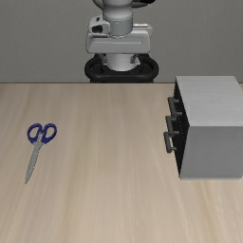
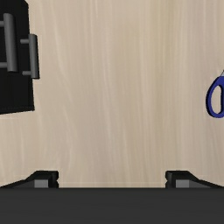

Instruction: Pick up the scissors and place it on the top of the cabinet

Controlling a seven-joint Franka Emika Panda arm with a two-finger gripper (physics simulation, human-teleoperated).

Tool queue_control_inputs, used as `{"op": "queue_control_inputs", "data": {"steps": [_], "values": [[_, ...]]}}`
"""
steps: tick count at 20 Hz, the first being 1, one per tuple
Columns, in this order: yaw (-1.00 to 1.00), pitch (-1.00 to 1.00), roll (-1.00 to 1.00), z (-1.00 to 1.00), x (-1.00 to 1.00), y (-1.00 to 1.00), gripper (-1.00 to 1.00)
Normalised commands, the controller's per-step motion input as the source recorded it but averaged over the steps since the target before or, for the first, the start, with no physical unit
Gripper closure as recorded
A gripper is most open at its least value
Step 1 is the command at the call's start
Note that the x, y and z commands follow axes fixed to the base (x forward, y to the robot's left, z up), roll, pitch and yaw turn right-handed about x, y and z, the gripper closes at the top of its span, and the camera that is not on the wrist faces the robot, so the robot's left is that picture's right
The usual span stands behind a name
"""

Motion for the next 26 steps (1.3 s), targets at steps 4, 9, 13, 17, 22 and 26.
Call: {"op": "queue_control_inputs", "data": {"steps": [4,9,13,17,22,26], "values": [[0.00,0.00,0.00,0.00,0.00,-1.00,-1.00],[0.00,0.00,0.00,0.00,0.00,-1.00,-1.00],[0.00,0.00,0.00,0.00,0.00,-1.00,-1.00],[0.00,0.00,0.00,0.00,0.00,-1.00,-1.00],[0.00,0.00,0.00,0.00,0.60,-0.40,-1.00],[0.00,0.00,0.00,0.00,1.00,0.00,-1.00]]}}
